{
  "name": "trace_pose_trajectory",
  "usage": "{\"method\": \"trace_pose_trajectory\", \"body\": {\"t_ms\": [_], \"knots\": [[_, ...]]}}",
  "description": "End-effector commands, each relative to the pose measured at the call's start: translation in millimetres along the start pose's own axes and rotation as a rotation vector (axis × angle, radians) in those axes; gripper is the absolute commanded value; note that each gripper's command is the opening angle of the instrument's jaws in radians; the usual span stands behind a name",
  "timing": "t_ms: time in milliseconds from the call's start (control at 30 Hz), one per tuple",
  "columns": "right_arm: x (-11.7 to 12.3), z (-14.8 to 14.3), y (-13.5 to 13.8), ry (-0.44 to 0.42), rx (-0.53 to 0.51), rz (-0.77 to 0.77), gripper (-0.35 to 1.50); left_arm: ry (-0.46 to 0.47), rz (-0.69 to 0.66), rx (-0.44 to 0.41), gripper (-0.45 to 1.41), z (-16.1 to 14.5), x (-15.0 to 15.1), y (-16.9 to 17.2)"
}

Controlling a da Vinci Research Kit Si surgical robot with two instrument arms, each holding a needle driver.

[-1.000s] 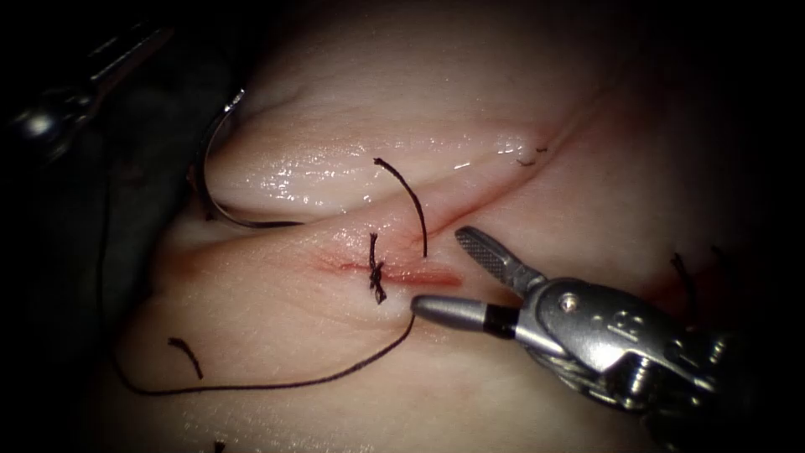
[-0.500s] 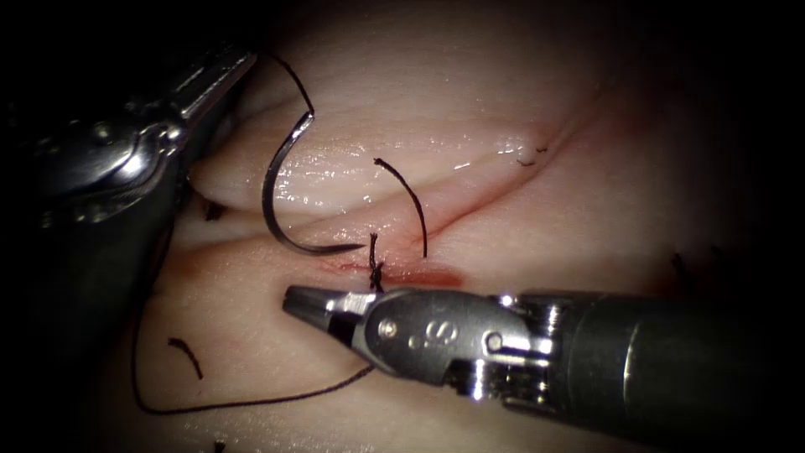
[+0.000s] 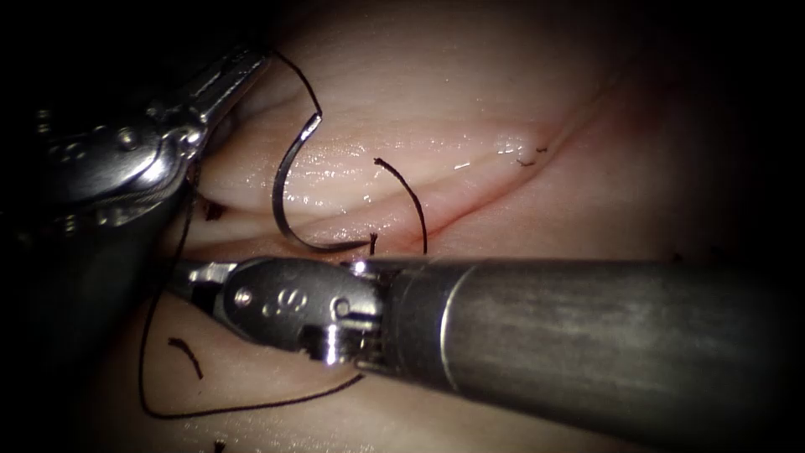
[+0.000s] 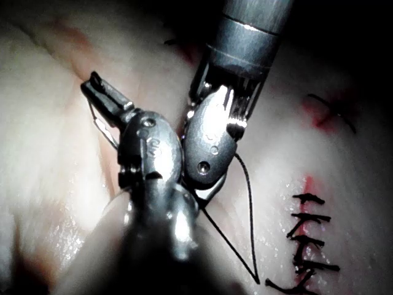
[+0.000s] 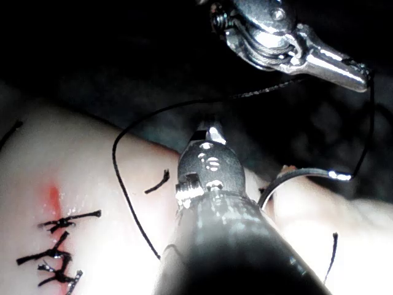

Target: Wound Closure

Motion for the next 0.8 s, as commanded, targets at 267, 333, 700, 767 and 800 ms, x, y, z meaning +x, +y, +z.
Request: {"method": "trace_pose_trajectory", "body": {"t_ms": [267,333,700,767,800], "knots": [[0.2,2.7,-0.3,0.153,0.040,0.055,-0.35,0.007,0.001,-0.004,-0.45,0.9,-1.6,-0.1],[0.1,2.9,-0.5,0.208,0.069,0.090,-0.35,0.006,0.002,-0.002,-0.45,1.0,-1.8,-0.3],[1.1,1.9,-1.6,0.526,0.218,0.239,-0.35,0.037,0.112,-0.025,-0.45,0.9,-5.2,-1.8],[1.3,1.3,-1.6,0.546,0.225,0.248,-0.35,0.046,0.124,-0.033,-0.45,0.6,-6.2,-2.4],[1.4,0.9,-1.6,0.559,0.223,0.252,-0.35,0.051,0.126,-0.040,-0.45,0.4,-6.5,-2.8]]}}
